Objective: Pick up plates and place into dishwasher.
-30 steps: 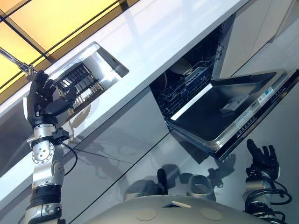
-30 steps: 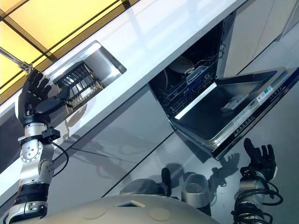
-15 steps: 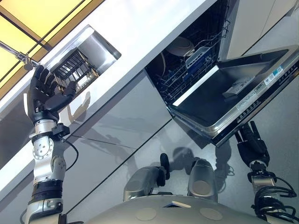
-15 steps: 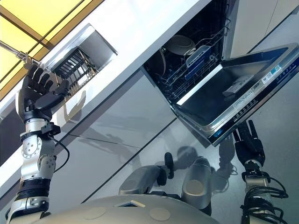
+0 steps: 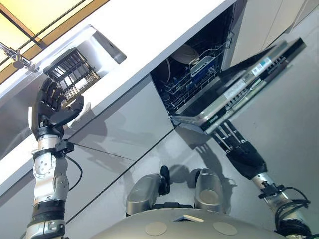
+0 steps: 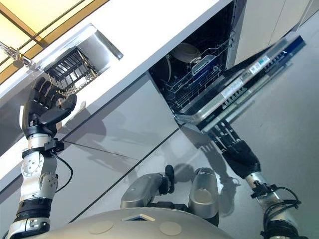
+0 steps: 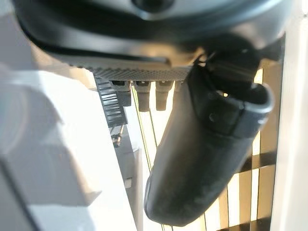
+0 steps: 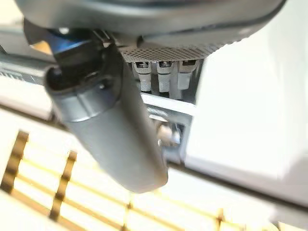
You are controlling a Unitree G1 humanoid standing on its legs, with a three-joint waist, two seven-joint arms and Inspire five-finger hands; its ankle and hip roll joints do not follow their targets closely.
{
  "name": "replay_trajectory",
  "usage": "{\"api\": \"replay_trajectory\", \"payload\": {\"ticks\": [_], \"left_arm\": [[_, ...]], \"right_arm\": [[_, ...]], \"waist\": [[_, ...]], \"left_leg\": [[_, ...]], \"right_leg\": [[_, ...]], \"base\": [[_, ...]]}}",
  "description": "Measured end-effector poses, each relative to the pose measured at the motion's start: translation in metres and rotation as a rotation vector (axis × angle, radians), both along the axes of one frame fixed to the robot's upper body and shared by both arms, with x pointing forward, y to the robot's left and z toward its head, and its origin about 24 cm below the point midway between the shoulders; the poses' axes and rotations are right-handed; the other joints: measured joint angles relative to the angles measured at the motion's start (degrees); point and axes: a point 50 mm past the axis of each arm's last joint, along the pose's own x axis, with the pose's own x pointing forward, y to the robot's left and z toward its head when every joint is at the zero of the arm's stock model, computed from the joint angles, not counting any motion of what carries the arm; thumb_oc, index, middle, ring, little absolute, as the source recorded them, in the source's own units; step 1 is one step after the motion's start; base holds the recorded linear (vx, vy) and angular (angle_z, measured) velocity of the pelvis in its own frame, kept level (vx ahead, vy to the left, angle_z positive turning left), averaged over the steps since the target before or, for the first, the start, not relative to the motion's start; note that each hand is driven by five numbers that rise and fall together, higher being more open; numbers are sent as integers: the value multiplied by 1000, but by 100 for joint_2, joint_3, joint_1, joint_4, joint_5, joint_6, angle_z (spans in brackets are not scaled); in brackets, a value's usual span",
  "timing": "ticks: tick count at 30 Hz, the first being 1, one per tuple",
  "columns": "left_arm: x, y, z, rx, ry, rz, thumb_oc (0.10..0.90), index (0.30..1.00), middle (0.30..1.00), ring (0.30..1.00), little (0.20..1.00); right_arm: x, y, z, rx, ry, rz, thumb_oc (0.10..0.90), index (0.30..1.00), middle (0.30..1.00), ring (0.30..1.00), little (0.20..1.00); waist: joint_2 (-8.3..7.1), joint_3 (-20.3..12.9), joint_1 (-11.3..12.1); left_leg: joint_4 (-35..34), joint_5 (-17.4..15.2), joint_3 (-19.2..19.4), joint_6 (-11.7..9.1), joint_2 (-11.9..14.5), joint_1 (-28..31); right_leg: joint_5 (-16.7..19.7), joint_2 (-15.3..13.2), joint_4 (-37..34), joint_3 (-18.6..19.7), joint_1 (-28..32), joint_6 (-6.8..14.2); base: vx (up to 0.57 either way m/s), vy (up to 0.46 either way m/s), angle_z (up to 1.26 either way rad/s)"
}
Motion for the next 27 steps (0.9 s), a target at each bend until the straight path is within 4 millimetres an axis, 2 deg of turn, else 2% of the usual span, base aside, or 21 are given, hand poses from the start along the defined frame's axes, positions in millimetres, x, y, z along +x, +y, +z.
{"api": "replay_trajectory", "payload": {"ticks": [2, 3, 6, 7, 10, 13, 15, 18, 20, 23, 24, 26, 27], "left_arm": [[-1, -1, -2, -8, -1, 0, 800, 900, 900, 900, 900], [-1, -3, -2, -6, -12, 1, 800, 900, 900, 900, 900], [-4, -5, -5, -11, -25, 7, 800, 900, 900, 900, 900], [-5, -7, -7, -21, -26, 9, 800, 900, 900, 900, 900], [-9, -3, -17, -24, -4, 37, 800, 900, 900, 900, 900], [-12, -1, -23, -31, 15, 57, 800, 900, 900, 900, 900], [-16, -2, -25, -30, 9, 62, 800, 900, 900, 900, 900], [-26, -3, -32, -41, 25, 71, 800, 900, 900, 900, 900], [-31, -4, -35, -45, 35, 66, 800, 900, 900, 900, 900], [-38, 1, -27, -31, 3, 70, 800, 900, 900, 900, 900], [-38, 2, -25, -27, -6, 75, 800, 900, 900, 900, 900], [-42, 12, -16, -17, -56, 106, 800, 900, 900, 900, 900], [-43, 16, -13, -11, -68, 125, 800, 900, 900, 900, 900]], "right_arm": [[11, 44, 16, 82, -126, 215, 800, 900, 900, 900, 900], [16, 74, 30, 149, -216, 318, 800, 900, 900, 900, 900], [22, 115, 55, 266, -361, 423, 800, 900, 900, 900, 900], [25, 121, 66, 282, -411, 446, 800, 900, 900, 900, 900], [30, 128, 84, 274, -492, 490, 800, 900, 900, 900, 900], [34, 128, 95, 262, -539, 458, 800, 900, 900, 900, 900], [36, 127, 95, 235, -530, 423, 800, 900, 900, 900, 900], [35, 120, 85, 127, -470, 376, 800, 900, 900, 900, 900], [34, 110, 69, 38, -398, 354, 800, 900, 900, 900, 900], [20, 75, 11, -162, -118, 302, 800, 900, 900, 900, 900], [15, 66, -1, -201, -65, 302, 800, 900, 900, 900, 900], [-28, 28, -46, -378, 201, 354, 800, 900, 900, 900, 900], [-46, 16, -56, -440, 283, 377, 800, 900, 900, 900, 900]], "waist": [[16, -11, 38], [40, -27, 119], [125, -166, 229], [189, -218, 279], [215, -428, 310], [185, -548, 345], [170, -618, 345], [152, -862, 333], [90, -1033, 321], [-85, -1254, 365], [-155, -1262, 368], [-284, -1376, 424], [-332, -1366, 415]], "left_leg": [[3, -33, -18, 5, -7, 113], [12, -69, -19, -7, -14, 170], [-7, -93, -10, 50, -74, 177], [-49, -105, -10, 102, -106, 221], [-232, -57, -9, 197, -189, 315], [-410, 15, -14, 268, -250, 392], [-505, 49, -15, 281, -251, 435], [-721, 118, -18, 292, -232, 451], [-884, 176, -20, 284, -208, 446], [-1145, 253, -17, 255, -115, 438], [-1186, 270, -19, 253, -93, 434], [-1398, 344, -14, 256, -34, 434], [-1453, 393, -18, 310, -22, 432]], "right_leg": [[1, -12, -45, -17, 143, 6], [5, -16, -71, -10, 203, 12], [44, -74, -134, -12, 250, 82], [81, -83, -208, -18, 331, 147], [124, -142, -335, 11, 420, 264], [162, -198, -416, 16, 458, 326], [195, -190, -520, 4, 506, 373], [275, -144, -734, -11, 506, 402], [347, -73, -917, -17, 504, 409], [478, 44, -1245, -25, 503, 406], [514, 84, -1305, -25, 503, 420], [640, 173, -1613, -39, 525, 454], [699, 194, -1719, -51, 549, 434]], "base": [[103, 112, 3], [74, 106, 1], [47, 111, 3], [35, 137, 6], [10, 106, 9], [-46, 89, 3], [-73, 32, 3], [-126, -16, -3], [-172, -71, -2], [-172, -86, -9], [-143, -86, -6], [-154, -96, -5], [-140, -91, -1]]}}
